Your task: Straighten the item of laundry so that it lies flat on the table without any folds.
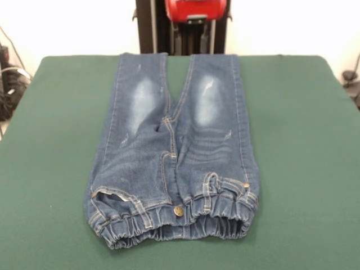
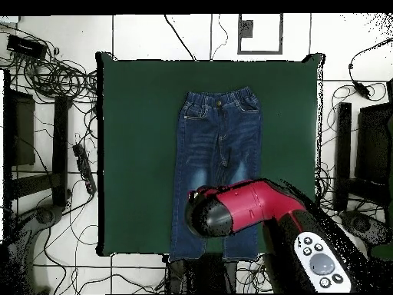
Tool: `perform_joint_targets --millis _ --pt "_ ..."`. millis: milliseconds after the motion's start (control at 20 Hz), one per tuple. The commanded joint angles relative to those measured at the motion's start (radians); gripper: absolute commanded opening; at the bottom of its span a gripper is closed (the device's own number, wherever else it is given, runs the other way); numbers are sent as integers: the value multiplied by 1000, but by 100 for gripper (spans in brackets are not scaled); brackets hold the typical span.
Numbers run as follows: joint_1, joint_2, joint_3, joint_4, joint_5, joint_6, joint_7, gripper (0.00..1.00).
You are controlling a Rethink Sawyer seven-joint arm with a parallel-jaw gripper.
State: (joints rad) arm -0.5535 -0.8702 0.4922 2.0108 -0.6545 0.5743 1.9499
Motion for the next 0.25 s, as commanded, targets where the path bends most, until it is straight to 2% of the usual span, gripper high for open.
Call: perform_joint_targets --millis 50,250 --pt "65 126 -20 -125 -64 -14 8 100" --pt "66 131 -19 -131 -48 20 -8 100"
